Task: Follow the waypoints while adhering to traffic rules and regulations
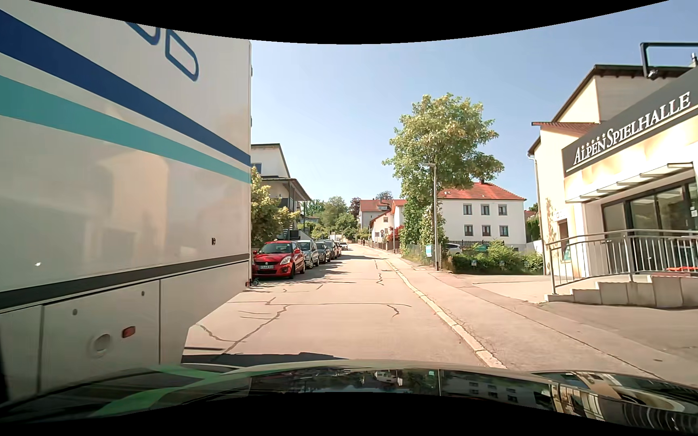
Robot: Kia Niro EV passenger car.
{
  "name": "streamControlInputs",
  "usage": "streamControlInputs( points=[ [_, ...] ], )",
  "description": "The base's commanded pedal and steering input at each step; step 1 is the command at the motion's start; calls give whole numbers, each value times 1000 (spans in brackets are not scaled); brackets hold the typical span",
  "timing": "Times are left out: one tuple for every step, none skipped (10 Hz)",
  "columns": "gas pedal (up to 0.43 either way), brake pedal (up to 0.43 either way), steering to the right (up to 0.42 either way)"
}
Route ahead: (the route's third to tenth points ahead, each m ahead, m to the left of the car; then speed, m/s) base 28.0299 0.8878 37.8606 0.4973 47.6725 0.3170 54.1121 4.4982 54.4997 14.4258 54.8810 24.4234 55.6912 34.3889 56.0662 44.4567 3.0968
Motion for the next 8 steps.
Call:
streamControlInputs(
  points=[
    [280,0,21],
    [280,0,12],
    [280,0,8],
    [280,0,8],
    [280,0,5],
    [280,0,1],
    [280,0,0],
    [280,0,-6]
  ],
)
